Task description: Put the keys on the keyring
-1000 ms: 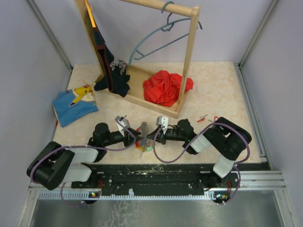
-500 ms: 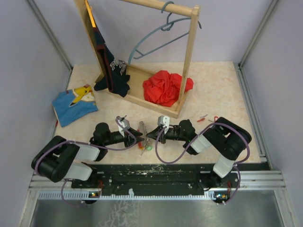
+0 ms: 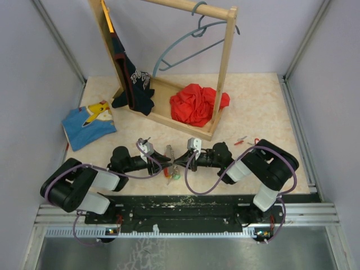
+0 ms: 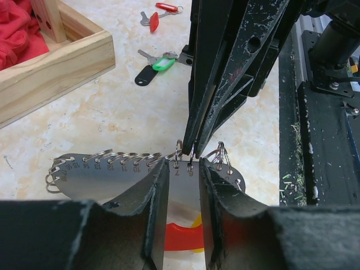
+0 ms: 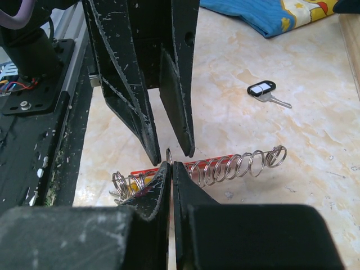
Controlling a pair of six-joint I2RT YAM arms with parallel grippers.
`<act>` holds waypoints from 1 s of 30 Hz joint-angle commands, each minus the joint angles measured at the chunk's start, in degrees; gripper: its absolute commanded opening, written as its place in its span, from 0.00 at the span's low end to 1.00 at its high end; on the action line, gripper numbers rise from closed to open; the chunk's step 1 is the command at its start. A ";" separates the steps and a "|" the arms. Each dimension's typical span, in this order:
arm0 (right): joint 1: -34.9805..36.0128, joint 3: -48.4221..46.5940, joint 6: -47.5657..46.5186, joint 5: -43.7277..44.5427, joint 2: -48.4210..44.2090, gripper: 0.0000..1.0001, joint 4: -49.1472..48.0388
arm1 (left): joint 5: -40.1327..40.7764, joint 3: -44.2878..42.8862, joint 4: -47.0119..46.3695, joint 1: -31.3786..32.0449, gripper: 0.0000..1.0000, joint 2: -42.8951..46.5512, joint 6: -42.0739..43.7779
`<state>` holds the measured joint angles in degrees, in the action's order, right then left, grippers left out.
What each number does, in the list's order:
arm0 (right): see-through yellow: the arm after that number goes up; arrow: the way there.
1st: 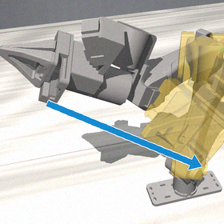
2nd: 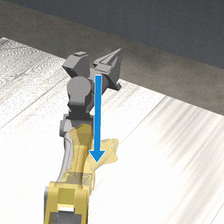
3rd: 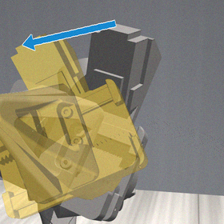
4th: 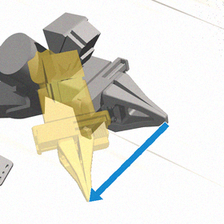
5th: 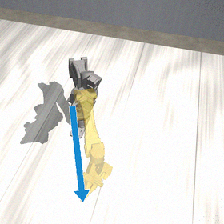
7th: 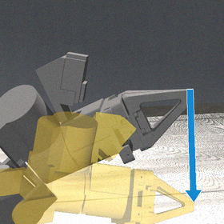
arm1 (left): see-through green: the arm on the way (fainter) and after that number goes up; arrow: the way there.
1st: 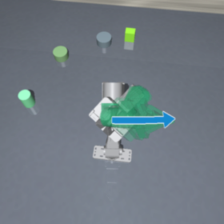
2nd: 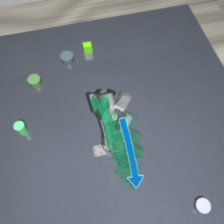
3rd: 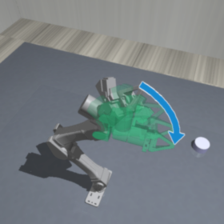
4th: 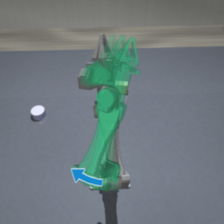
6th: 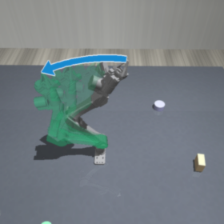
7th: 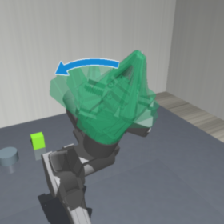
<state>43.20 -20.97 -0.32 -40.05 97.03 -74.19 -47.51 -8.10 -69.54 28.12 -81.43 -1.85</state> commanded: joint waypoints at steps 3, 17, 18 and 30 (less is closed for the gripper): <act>-0.31 0.28 0.93 -1.35 -0.31 0.00 -5.54 | -2.22 -0.40 -3.98 -0.26 0.30 -1.69 -1.04; -0.32 0.35 1.47 -1.32 -1.12 0.00 -6.05 | -1.99 -0.77 -2.40 -0.25 0.17 -1.50 -1.03; -0.31 0.41 1.31 -1.44 -1.22 0.00 -5.67 | -1.81 -0.65 -2.36 -0.26 0.11 -1.13 -0.97; -0.31 2.69 -0.83 -0.05 -5.47 0.14 1.45 | -0.17 -1.69 7.97 0.19 0.00 5.31 5.05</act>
<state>43.20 -19.53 0.01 -40.18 95.85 -74.67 -48.27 -8.12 -65.71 28.23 -78.83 -0.45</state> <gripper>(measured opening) 0.103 0.006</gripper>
